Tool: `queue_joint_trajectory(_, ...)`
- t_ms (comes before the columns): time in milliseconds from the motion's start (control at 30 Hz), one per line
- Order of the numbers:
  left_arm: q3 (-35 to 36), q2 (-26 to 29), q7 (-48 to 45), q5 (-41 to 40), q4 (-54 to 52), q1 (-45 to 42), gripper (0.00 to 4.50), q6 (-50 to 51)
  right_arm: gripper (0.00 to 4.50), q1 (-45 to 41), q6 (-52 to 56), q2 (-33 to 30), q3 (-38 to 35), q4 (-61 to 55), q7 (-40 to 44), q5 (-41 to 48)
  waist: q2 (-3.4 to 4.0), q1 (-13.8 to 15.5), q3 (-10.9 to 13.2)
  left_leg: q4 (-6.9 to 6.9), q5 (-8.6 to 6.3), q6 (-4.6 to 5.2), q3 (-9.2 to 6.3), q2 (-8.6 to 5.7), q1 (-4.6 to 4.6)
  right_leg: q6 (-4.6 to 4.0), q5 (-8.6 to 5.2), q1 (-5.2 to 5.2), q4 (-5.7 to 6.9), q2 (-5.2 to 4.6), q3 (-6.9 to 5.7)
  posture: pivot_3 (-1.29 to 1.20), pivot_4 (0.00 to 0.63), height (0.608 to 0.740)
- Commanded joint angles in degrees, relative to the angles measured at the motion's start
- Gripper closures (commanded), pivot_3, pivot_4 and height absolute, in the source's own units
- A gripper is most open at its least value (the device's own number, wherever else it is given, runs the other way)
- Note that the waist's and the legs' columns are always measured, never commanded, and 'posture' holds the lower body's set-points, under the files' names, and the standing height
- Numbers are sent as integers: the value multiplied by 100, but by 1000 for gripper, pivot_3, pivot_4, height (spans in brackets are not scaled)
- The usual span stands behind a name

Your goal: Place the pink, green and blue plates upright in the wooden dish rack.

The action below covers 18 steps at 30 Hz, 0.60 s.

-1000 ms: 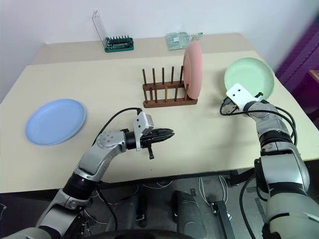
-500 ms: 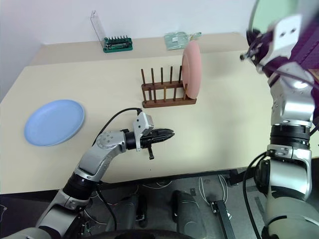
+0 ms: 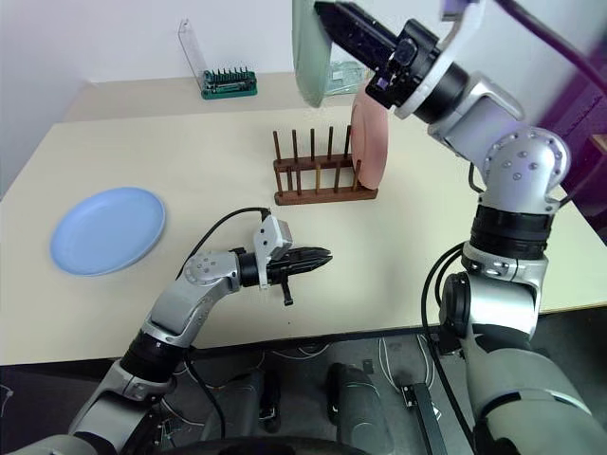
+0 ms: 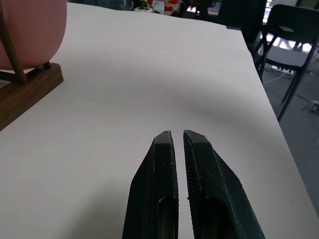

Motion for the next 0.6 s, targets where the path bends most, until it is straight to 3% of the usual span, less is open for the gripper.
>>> queue_joint_trajectory(33,67,-26,59,-95,-160,-8,4178,-13,4460,-380,-39,8,71,936,203,-380,0,-6,0,1,0,0,1,-1,0,1,-1,-1,-1,0,0,0,150,730)
queue_joint_trajectory(500,120,26,169,-106,-230,52,4178,-1,4460,-850,-116,138,319,3127,896,-1692,1,-21,1,-1,0,1,-1,-3,-8,19,10,-10,2,9,0,0,150,730)
queue_joint_trajectory(600,122,34,172,-104,-213,35,4178,0,3647,-910,-296,197,187,3171,899,-1807,1,-22,1,-1,0,1,-1,-3,-8,20,10,-10,2,9,-1,0,150,730)
